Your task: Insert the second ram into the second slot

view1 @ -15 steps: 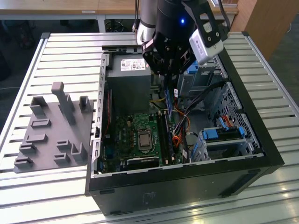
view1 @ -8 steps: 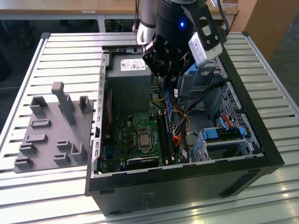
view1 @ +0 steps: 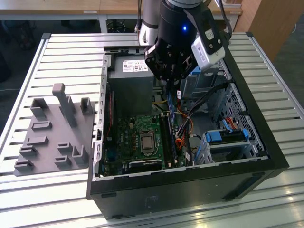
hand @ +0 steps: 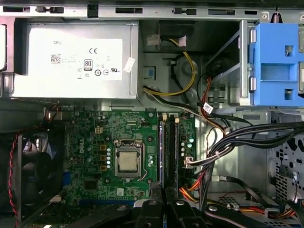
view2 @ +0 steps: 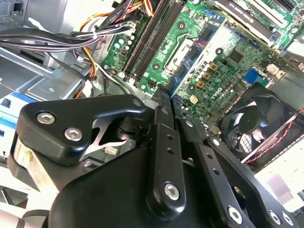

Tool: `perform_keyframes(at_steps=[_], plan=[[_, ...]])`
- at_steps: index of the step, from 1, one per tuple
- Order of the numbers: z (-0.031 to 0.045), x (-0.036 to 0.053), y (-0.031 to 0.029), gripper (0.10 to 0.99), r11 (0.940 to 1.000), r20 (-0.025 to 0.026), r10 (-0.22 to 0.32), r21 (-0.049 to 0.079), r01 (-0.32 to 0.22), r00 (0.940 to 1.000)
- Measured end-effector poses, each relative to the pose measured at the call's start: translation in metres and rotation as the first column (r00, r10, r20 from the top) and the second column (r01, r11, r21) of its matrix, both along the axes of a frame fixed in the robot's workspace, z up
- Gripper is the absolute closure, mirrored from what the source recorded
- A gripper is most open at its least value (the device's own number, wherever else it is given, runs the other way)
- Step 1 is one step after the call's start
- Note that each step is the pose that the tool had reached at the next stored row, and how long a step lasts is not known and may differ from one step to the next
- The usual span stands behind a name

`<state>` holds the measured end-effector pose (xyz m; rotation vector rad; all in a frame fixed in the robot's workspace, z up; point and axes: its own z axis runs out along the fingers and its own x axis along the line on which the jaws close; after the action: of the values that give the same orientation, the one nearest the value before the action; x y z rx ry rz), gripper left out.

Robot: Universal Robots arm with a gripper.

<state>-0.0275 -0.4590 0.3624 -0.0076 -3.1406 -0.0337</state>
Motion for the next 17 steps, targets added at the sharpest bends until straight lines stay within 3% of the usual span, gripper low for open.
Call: perform_keyframes(at_steps=[17], plan=[[-0.0106, 0.0000, -0.0001, 0.949, 0.9999, -0.0001, 0.010, 0.000, -0.010, 0.9999]])
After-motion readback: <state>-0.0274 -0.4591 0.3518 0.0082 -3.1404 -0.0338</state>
